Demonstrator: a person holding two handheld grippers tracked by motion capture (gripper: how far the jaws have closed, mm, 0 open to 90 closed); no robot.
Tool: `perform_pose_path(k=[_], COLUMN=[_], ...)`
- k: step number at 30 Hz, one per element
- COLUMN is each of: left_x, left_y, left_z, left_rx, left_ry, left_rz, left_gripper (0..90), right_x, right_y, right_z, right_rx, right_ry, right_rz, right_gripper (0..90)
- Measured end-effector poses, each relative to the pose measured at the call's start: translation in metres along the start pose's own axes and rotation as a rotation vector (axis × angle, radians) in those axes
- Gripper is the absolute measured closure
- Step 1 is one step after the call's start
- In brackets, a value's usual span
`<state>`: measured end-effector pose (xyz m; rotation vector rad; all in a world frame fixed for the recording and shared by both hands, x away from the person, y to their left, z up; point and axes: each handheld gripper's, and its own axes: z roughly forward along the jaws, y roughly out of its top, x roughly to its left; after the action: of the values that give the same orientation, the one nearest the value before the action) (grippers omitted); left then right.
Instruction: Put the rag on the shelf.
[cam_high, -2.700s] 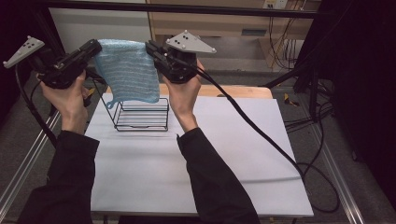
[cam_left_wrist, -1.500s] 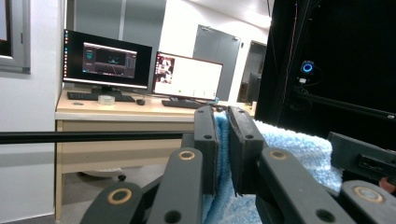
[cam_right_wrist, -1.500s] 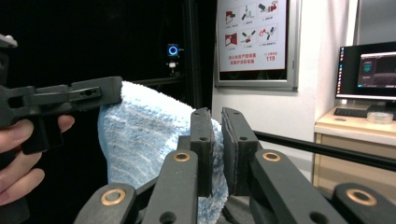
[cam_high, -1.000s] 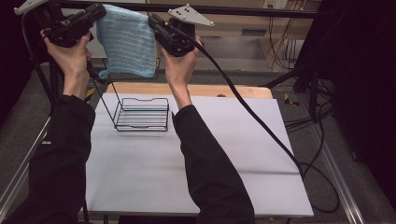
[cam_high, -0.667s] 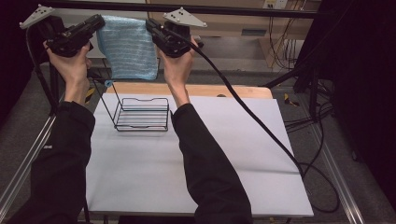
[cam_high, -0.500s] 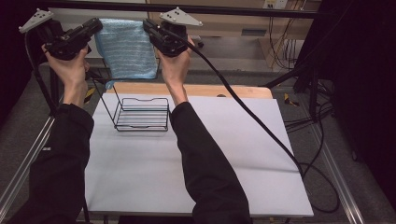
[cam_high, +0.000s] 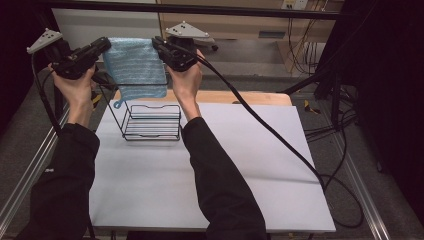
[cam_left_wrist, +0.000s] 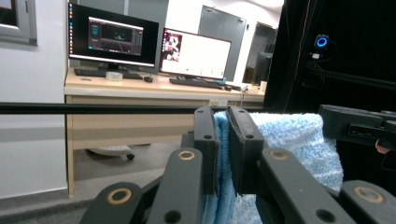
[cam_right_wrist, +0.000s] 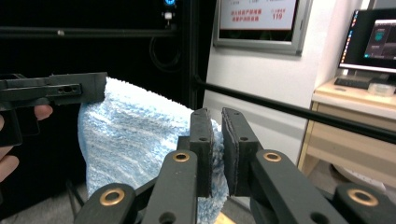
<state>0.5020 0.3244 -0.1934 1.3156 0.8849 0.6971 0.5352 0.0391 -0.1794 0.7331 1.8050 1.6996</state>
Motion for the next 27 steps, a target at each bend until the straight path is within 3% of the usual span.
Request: perform_pose_path(k=[13,19,27], left_x=[0.0,-0.003,-0.005], left_y=[-0.02,-0.027,-0.031], left_z=[-0.02,-0.029,-0.043], left_rx=[0.018,0.053,0.07], left_ry=[-0.064,-0.069,-0.096], left_rz=[-0.027,-0.01,-0.017], left_gripper=[82.0,81.7,81.4], right_x=[0.01,0.014,0.022], right_y=[-0.019,-0.023,-0.026], right_z=[-0.017,-0.026,-0.034], right_rx=[0.043,0.071,0.098], right_ry=[0.068,0.107,0.134], right_rz=[0.016,0.0,-0.041], right_gripper=[83.3,83.1,83.1])
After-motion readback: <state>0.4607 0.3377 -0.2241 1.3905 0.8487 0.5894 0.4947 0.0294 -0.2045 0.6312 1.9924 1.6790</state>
